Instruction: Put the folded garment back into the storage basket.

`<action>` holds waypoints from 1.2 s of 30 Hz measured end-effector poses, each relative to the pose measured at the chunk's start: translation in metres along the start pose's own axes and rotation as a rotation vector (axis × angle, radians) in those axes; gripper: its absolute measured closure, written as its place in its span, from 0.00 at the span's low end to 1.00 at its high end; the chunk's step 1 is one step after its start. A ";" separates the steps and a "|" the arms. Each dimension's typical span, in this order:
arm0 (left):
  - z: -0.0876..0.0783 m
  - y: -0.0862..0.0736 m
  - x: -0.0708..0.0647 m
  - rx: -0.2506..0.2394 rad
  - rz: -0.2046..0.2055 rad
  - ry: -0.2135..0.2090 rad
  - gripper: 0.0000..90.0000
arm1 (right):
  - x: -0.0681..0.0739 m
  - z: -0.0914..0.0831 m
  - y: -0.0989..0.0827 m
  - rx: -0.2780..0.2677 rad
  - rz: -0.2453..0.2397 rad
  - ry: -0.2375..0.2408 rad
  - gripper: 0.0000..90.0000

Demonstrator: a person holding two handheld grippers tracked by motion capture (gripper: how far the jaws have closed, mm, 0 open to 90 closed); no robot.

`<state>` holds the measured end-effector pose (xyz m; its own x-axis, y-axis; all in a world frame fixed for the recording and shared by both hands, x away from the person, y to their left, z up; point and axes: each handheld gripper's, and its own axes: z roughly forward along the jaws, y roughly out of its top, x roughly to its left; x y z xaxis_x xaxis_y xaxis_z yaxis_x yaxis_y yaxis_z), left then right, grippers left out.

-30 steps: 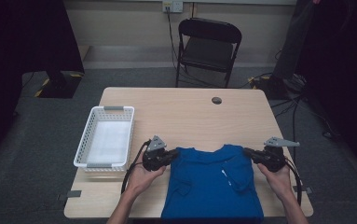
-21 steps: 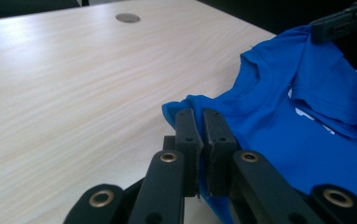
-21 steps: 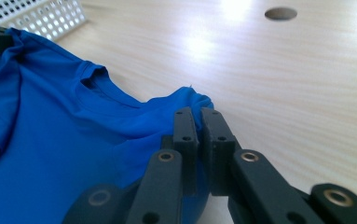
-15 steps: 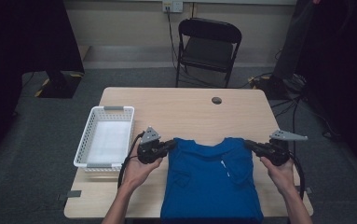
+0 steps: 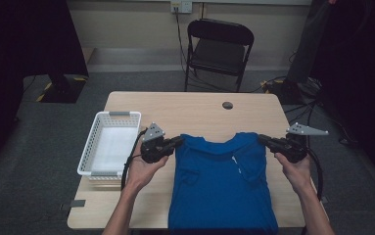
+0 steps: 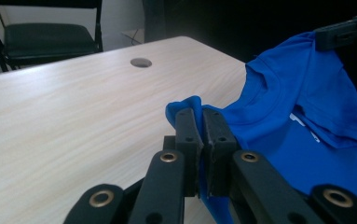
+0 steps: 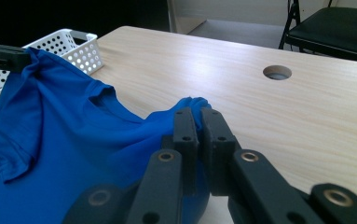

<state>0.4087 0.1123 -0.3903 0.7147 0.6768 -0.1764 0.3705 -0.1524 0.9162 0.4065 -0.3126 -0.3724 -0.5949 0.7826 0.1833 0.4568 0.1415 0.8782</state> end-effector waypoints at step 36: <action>-0.010 0.063 0.021 -0.092 0.058 0.071 0.96 | -0.008 0.000 0.070 -0.082 0.032 0.004 0.95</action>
<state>0.4410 0.1242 -0.3326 0.6885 0.7184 -0.0989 0.2714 -0.1287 0.9538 0.4433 -0.3089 -0.3121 -0.5838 0.7834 0.2133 0.4199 0.0665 0.9051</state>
